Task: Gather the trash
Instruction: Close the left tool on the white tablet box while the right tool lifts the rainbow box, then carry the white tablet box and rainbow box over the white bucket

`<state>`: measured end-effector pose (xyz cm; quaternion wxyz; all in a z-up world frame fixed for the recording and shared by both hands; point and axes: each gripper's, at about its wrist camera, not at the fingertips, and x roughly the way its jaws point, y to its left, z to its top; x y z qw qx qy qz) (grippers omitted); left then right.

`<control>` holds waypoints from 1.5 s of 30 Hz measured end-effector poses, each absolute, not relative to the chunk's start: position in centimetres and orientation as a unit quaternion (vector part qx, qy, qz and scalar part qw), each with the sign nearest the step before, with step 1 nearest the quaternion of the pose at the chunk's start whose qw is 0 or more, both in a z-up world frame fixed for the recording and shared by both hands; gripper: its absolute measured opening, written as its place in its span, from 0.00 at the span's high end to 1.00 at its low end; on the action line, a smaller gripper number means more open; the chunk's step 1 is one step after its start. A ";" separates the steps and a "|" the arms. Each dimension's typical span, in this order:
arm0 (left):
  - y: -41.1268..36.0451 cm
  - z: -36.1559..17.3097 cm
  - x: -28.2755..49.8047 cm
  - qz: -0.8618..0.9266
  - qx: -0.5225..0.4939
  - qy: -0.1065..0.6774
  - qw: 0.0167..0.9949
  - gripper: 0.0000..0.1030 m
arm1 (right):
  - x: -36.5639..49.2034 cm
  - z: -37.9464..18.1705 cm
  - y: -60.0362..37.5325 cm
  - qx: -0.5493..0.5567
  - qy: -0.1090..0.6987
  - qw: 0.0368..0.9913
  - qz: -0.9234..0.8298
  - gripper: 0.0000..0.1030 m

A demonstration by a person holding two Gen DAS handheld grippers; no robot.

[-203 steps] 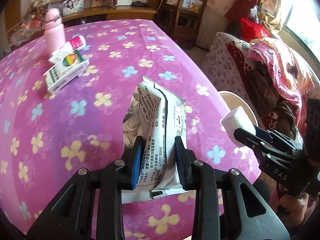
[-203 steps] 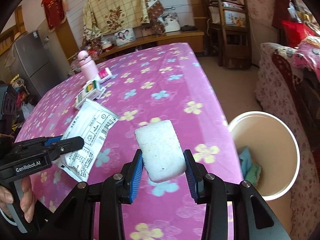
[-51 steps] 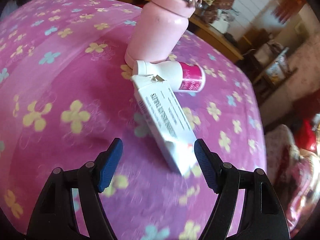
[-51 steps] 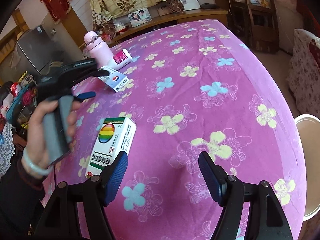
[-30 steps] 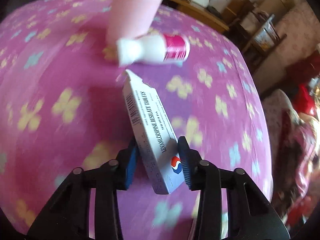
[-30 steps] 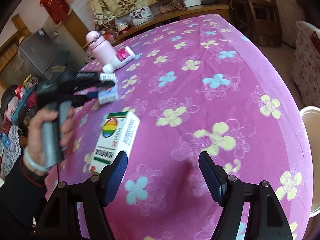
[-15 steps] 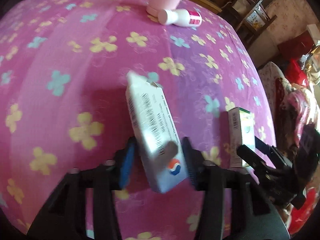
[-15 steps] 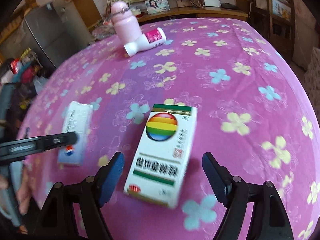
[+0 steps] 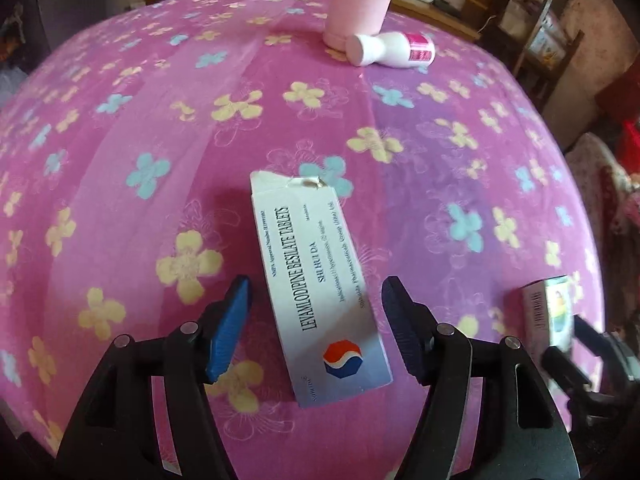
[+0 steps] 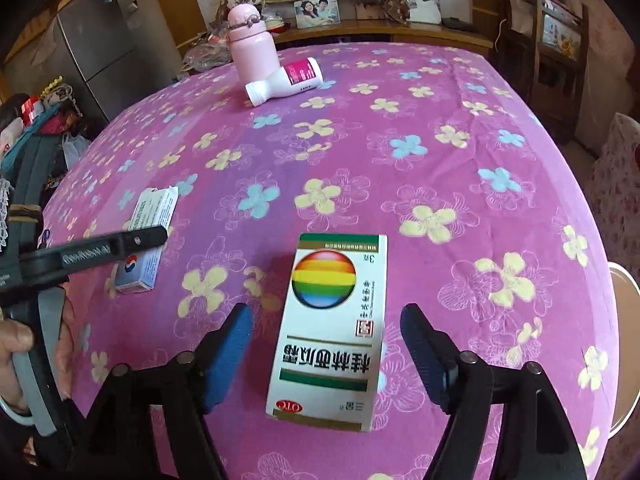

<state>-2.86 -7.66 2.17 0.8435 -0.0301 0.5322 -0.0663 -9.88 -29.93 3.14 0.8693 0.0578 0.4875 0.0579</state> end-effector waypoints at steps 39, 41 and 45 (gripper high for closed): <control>-27.9 6.8 -12.4 -0.272 0.066 0.461 0.842 0.54 | -21.2 7.3 -46.2 0.147 0.409 0.899 -0.055 0.49; -29.2 6.8 -12.6 -0.279 0.070 0.459 0.841 0.54 | -21.7 7.1 -47.3 0.152 0.411 0.897 -0.064 0.49; -31.5 6.6 -13.1 -0.294 0.079 0.460 0.834 0.54 | -22.7 6.8 -49.4 0.159 0.411 0.894 -0.081 0.49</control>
